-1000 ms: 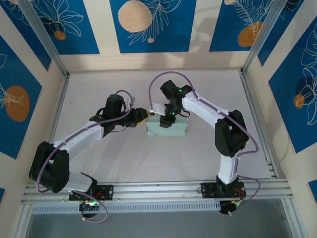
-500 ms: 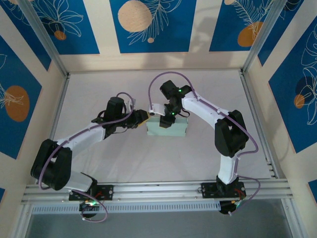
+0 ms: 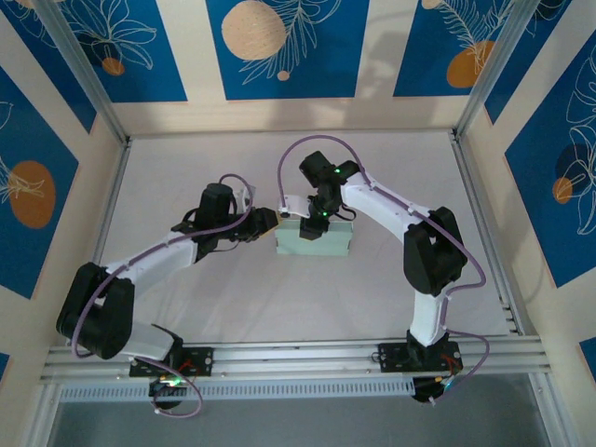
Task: Fold the paper box
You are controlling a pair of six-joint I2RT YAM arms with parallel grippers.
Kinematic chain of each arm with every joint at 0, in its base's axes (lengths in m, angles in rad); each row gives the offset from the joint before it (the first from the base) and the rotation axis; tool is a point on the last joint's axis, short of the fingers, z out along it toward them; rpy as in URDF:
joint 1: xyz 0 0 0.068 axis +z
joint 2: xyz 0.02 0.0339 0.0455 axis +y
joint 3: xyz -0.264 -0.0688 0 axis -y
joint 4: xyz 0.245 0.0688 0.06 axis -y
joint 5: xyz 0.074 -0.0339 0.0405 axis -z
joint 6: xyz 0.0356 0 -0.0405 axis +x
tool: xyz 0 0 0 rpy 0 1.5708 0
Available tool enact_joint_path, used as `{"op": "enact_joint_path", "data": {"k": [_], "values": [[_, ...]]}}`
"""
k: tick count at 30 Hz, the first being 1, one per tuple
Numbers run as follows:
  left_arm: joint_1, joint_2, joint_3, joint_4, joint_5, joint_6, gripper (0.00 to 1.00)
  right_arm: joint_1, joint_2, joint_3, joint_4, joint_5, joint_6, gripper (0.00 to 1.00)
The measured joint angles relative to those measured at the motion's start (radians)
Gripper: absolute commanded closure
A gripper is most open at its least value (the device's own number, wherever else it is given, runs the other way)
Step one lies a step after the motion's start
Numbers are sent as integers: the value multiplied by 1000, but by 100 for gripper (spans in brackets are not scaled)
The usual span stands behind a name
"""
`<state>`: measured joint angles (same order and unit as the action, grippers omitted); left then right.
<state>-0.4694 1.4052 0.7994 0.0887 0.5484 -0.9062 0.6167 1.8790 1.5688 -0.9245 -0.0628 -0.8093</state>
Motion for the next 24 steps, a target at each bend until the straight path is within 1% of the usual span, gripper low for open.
{"op": "enact_joint_path", "data": {"k": [6,14,19,24], "values": [[0,-23,-8,-19,-2,22,65,27,-62,-86,91,53,8,82],[8,-37,-33,-12,-6,21,65,69,-128,-200,267,173,14,80],[26,-37,-39,-8,-15,14,65,74,-122,-213,326,210,5,81],[62,-69,-38,-89,-29,26,65,66,-96,-183,332,217,6,84]]}}
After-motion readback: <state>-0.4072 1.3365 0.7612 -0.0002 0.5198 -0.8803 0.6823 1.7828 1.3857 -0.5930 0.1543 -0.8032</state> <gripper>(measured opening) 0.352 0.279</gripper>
